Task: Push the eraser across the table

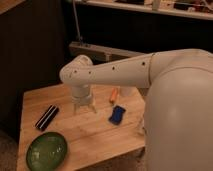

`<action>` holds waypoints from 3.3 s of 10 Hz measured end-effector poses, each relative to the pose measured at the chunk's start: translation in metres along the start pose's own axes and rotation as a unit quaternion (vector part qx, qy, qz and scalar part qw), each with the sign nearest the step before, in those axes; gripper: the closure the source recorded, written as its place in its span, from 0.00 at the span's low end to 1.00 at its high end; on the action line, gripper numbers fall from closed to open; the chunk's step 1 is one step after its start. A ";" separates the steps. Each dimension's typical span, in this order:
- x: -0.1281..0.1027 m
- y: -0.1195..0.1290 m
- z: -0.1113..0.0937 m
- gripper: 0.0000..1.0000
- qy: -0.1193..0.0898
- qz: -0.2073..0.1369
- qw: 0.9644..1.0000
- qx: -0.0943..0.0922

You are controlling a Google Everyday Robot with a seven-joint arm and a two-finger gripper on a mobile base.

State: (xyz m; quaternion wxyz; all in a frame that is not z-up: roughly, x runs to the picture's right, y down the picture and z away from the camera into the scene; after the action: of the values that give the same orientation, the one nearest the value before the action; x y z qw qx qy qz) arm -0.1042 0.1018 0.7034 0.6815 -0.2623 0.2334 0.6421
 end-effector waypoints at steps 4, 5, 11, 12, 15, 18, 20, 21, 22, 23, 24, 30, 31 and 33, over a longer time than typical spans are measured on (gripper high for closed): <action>0.000 0.000 0.000 0.35 0.000 0.000 1.000 0.000; 0.000 0.000 0.000 0.35 0.000 0.000 1.000 0.000; 0.000 0.000 0.000 0.35 0.000 0.000 1.000 0.000; 0.000 0.000 0.000 0.35 0.000 0.000 1.000 0.000; 0.000 0.000 0.000 0.35 0.000 0.000 1.000 0.000; 0.000 0.000 0.000 0.35 0.000 0.000 1.000 0.000; 0.000 0.000 0.000 0.35 0.000 0.000 1.000 0.000; 0.000 0.000 0.000 0.35 0.000 0.000 1.000 0.000; 0.000 0.000 0.000 0.35 0.000 0.000 1.000 0.000; 0.000 0.000 -0.001 0.35 0.000 0.000 1.000 -0.001; -0.001 0.001 -0.002 0.35 -0.002 -0.005 1.000 -0.005; -0.049 0.097 -0.092 0.35 -0.091 -0.134 0.985 -0.062; -0.058 0.124 -0.109 0.35 -0.102 -0.160 0.980 -0.066; -0.073 0.172 -0.132 0.36 -0.119 -0.204 0.969 -0.076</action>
State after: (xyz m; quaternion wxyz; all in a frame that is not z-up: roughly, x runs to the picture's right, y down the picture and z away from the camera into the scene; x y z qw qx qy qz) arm -0.2779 -0.0334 0.6417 0.7990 -0.2773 0.0422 0.5319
